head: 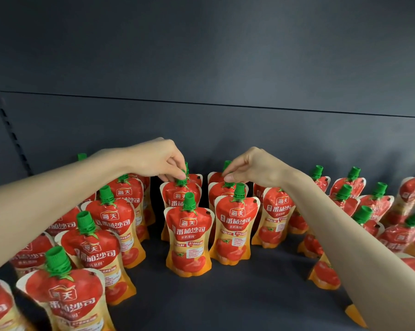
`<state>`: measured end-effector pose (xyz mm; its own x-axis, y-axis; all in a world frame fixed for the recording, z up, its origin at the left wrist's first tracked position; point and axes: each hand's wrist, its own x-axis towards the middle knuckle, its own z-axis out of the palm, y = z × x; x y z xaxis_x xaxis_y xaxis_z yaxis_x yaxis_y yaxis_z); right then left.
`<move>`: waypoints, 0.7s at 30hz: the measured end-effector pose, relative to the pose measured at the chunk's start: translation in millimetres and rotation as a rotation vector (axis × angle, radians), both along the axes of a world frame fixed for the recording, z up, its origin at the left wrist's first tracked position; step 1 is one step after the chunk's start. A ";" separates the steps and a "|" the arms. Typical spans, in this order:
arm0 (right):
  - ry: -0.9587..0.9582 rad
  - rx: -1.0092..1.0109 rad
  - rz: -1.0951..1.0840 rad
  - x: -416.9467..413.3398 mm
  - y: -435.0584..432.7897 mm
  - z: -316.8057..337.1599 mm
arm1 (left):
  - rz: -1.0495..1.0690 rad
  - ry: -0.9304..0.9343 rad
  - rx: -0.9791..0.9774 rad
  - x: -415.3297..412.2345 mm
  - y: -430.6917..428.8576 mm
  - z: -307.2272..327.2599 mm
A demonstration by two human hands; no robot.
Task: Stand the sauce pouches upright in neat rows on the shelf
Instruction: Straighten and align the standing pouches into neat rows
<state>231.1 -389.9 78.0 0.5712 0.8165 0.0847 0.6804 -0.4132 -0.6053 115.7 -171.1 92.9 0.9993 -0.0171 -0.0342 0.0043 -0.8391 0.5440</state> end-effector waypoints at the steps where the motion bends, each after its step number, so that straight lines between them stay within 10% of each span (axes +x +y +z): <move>1: 0.001 0.000 -0.002 0.1 -0.1 -0.1 | 0.000 -0.001 -0.001 0.0 -0.2 -0.1; 21: 0.027 -0.021 -0.019 -5.2 -2.8 1.4 | -0.011 0.017 0.024 -4.1 -4.8 3.9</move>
<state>225.9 -392.7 79.4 0.5884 0.8069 0.0521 0.6561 -0.4388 -0.6140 111.6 -175.8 96.8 0.9983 -0.0266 -0.0518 0.0044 -0.8520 0.5236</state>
